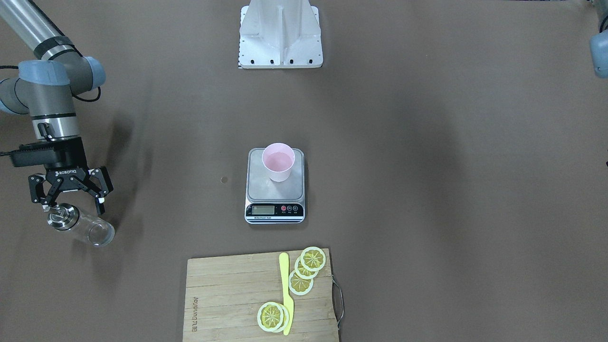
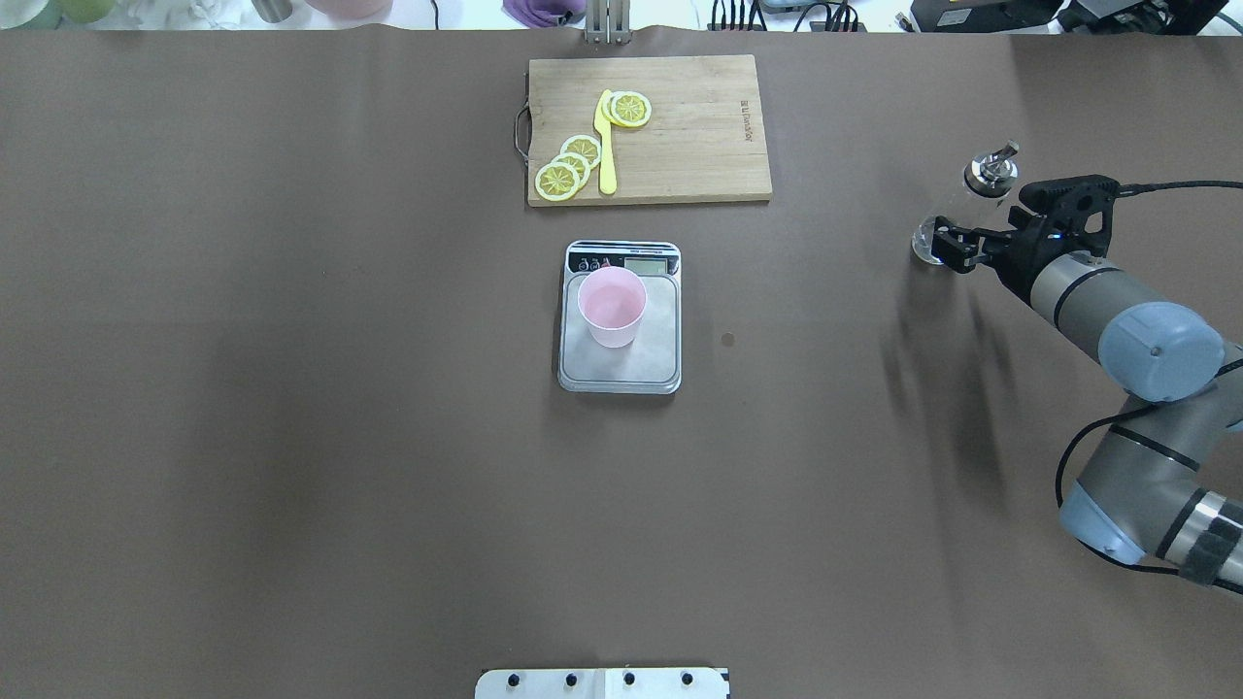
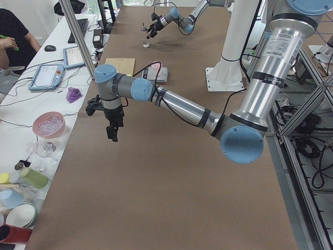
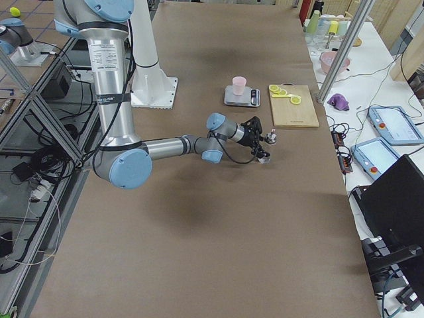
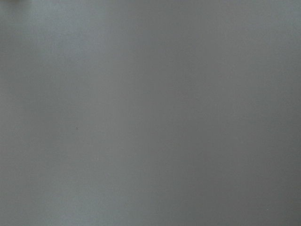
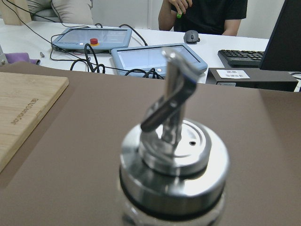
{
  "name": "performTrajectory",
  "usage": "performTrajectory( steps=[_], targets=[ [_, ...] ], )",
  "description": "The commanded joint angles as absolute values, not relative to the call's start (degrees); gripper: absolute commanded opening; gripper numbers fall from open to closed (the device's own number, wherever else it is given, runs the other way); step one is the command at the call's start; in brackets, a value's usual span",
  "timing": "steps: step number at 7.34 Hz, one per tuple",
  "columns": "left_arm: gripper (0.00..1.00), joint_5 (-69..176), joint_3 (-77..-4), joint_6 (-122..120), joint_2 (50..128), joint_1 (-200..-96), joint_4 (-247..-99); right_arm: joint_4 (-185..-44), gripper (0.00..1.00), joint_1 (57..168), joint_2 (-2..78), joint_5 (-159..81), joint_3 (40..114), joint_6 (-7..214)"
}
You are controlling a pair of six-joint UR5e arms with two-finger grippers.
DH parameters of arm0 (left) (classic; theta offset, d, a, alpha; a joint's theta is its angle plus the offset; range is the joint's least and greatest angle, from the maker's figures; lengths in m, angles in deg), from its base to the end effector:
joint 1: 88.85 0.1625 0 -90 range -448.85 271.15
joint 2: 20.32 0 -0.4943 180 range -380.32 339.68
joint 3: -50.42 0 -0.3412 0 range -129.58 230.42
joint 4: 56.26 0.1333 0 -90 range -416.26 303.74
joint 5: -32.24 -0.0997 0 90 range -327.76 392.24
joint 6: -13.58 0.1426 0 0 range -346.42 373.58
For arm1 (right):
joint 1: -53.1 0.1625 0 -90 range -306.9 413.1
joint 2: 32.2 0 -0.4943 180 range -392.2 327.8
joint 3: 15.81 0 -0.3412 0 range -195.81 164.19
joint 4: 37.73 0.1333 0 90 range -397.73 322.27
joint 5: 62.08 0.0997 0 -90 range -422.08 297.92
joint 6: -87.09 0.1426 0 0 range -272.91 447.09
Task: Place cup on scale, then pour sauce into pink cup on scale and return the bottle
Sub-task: 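Open the right gripper and lift it away from the bottle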
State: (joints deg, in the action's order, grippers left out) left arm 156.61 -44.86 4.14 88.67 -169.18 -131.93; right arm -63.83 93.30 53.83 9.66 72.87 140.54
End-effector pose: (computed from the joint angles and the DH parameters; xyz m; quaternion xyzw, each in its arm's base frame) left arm 0.0471 -0.5909 0.5884 0.0328 0.3040 0.0275 0.9517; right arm -0.2968 -0.4838 0.6023 0.4403 -0.3423 0.1133 0.8223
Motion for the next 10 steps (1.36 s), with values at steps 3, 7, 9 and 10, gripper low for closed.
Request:
performTrajectory(
  steps=[3, 7, 9, 10],
  targets=[
    [0.99, 156.6, -45.1, 4.2, 88.4, -169.2, -132.0, -69.2, 0.99, 92.7, 67.9, 13.0, 92.3, 141.8],
    [0.99, 156.6, -45.1, 4.2, 88.4, -169.2, -131.9, -85.6, 0.99, 107.9, 69.7, 36.1, 108.0, 136.1],
    [0.99, 156.6, -45.1, 4.1, 88.5, -169.2, -132.0, -94.3, 0.99, 123.5, 59.6, 53.4, 101.6, 128.9],
    [0.99, 156.6, -45.1, 4.1, 88.7, -169.2, -131.9, -100.6, 0.99, 127.2, 55.2, 57.6, 98.8, 122.0]
  ],
)
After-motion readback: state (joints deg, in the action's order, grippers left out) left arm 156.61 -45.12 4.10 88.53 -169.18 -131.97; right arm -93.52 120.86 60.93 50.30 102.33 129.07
